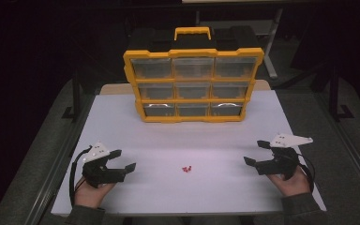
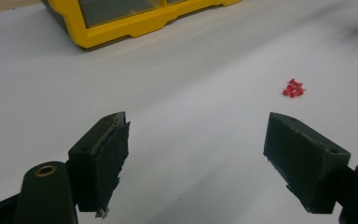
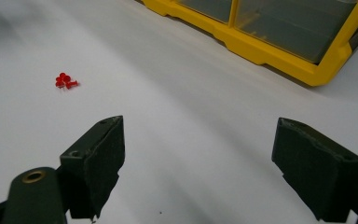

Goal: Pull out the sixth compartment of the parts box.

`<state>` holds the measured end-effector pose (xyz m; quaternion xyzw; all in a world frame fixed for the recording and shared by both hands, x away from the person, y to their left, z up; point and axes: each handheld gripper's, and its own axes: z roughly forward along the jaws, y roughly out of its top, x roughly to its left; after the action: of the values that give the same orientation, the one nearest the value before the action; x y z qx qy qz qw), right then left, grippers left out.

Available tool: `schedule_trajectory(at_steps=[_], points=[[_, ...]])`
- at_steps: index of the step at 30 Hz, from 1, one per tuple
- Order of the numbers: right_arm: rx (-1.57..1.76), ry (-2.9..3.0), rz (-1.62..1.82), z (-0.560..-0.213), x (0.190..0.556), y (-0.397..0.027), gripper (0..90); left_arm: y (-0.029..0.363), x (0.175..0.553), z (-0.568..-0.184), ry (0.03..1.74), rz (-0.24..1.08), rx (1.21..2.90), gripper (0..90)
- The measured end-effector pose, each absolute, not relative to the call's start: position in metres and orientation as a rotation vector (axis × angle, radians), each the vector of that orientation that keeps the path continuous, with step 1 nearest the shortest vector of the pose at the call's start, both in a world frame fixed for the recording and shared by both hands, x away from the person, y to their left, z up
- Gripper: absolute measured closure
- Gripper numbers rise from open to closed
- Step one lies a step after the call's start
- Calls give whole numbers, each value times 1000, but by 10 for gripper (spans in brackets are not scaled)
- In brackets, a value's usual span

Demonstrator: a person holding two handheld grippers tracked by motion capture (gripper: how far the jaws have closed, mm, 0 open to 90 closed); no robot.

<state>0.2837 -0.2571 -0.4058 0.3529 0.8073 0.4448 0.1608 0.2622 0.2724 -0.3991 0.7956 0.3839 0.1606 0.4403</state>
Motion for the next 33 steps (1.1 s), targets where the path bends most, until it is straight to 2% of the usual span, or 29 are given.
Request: schedule_trajectory(at_steps=[26,33], points=[[1006,2303,1271,-404,286,-256,163,270,261,-401,929,386,1994,215],[1004,2306,1269,-403,284,-256,169,261,264,-400,903,341,1994,227]])
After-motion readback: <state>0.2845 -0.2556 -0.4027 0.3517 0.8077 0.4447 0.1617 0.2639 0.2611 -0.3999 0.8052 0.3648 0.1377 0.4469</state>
